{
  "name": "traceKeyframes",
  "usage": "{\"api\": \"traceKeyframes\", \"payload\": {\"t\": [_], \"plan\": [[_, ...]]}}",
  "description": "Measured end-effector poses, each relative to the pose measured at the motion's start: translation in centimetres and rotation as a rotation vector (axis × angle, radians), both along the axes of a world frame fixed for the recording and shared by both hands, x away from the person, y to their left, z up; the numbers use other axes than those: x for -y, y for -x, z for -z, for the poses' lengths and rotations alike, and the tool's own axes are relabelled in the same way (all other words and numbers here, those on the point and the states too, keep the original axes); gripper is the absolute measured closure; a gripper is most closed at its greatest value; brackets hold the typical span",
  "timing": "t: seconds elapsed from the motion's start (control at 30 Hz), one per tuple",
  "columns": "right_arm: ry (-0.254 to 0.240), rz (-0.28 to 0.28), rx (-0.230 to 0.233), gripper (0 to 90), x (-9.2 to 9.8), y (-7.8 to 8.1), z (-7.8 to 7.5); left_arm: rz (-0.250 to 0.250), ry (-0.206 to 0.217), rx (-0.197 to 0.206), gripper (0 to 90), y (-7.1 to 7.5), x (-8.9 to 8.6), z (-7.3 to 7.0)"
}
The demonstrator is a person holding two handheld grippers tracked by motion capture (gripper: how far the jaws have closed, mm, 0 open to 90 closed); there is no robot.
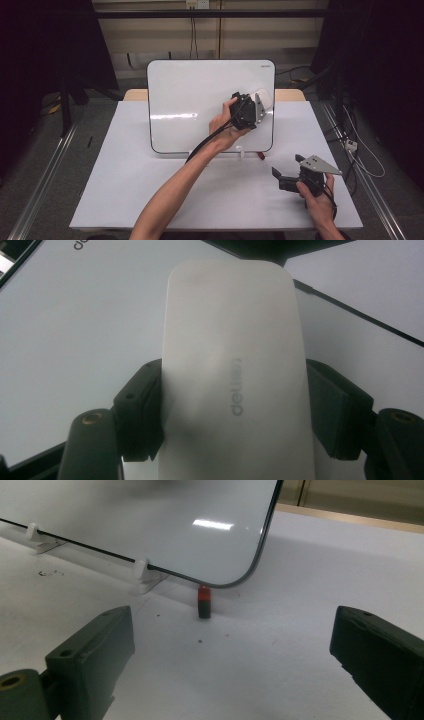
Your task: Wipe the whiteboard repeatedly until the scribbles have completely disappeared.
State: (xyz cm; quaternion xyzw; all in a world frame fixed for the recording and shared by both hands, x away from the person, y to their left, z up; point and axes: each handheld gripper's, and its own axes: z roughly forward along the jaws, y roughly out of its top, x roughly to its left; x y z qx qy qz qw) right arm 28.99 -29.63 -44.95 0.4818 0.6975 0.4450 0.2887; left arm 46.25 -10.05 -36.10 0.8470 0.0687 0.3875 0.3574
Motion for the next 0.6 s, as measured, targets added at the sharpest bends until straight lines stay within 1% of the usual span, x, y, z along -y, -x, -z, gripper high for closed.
{"api": "traceKeyframes", "payload": {"t": [0.03, 0.07, 0.1, 0.13, 0.2, 0.3, 0.43, 0.47, 0.53, 0.6], "plan": [[0.0, -0.001, 0.001, 4.0, 0.0, 0.0, 0.0, 0.005, -0.008, 0.006, 31.1, -0.1, 0.0, 0.0], [-0.001, -0.001, 0.002, 4.0, 0.0, 0.0, 0.0, 0.008, -0.01, 0.001, 31.1, -0.3, 0.0, -0.2], [-0.003, 0.0, 0.001, 4.0, 0.1, 0.0, 0.0, 0.002, 0.003, 0.002, 31.1, -0.5, -0.1, -0.3], [-0.006, 0.002, 0.0, 4.0, 0.1, 0.0, 0.0, -0.005, 0.008, 0.003, 31.1, -0.7, -0.1, -0.6], [-0.007, 0.002, -0.004, 4.0, 0.1, 0.1, 0.0, -0.009, -0.005, 0.005, 31.1, -1.2, 0.0, -1.3], [-0.005, 0.001, -0.001, 4.0, 0.1, 0.0, 0.0, -0.02, -0.004, 0.007, 31.1, -2.0, 0.2, -2.3], [-0.007, 0.004, -0.003, 4.0, 0.2, 0.1, 0.0, -0.028, 0.005, 0.009, 31.1, -2.8, 0.5, -3.3], [-0.008, 0.003, -0.002, 4.0, 0.2, 0.1, 0.0, -0.032, -0.004, 0.012, 31.1, -3.0, 0.6, -3.6], [-0.007, 0.003, -0.002, 4.0, 0.2, 0.1, 0.0, -0.046, 0.021, 0.001, 31.1, -3.5, 1.0, -4.1], [-0.007, 0.004, -0.001, 4.0, 0.2, 0.1, 0.0, -0.055, 0.026, 0.0, 31.1, -3.8, 1.4, -4.6]]}}
